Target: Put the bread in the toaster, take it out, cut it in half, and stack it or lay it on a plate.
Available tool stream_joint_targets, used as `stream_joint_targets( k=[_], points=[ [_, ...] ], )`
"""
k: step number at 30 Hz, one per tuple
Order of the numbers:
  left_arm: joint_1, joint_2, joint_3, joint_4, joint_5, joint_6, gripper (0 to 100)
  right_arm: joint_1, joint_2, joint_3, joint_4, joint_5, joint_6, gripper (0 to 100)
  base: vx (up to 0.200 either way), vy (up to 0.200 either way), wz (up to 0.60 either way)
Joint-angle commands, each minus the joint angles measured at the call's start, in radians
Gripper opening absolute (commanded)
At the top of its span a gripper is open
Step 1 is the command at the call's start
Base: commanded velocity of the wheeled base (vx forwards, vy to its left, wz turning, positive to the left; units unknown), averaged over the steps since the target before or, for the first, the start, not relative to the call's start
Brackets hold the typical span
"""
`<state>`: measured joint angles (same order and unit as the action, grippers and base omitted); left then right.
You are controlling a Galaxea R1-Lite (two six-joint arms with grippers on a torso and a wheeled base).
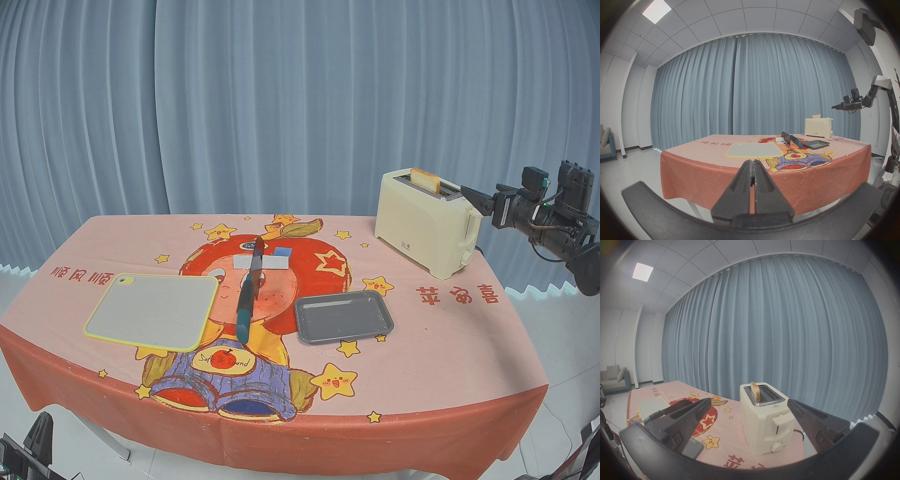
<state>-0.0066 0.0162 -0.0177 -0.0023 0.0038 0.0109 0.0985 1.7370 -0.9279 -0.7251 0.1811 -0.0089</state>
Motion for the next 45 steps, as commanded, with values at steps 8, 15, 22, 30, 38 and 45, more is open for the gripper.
stream_joint_targets(
  k=[8,15,22,30,38,45],
  points=[
    [-0.001,-0.001,0.018,-0.001,0.001,0.0,0,0.001,0.102,-0.181,0.052,0.006,-0.036,100,0.0,0.0,0.0],
    [0.0,-0.001,0.018,-0.001,0.001,0.0,0,0.007,0.125,-0.256,0.122,0.006,-0.052,100,0.0,0.0,0.0],
    [-0.001,-0.001,0.018,0.001,0.001,0.0,0,0.0,0.151,-0.353,0.21,0.006,-0.063,100,0.0,0.0,0.0],
    [-0.001,-0.001,0.018,0.001,0.001,0.0,0,0.009,0.154,-0.419,0.277,0.006,-0.071,100,0.0,0.0,0.0],
    [-0.001,-0.001,0.018,-0.001,0.001,0.0,0,0.003,0.196,-0.468,0.291,0.006,-0.075,100,0.0,0.0,0.0],
    [-0.001,-0.001,0.018,-0.001,0.001,0.0,0,0.004,0.219,-0.526,0.323,0.008,-0.075,100,0.0,0.0,0.0]
  ],
)
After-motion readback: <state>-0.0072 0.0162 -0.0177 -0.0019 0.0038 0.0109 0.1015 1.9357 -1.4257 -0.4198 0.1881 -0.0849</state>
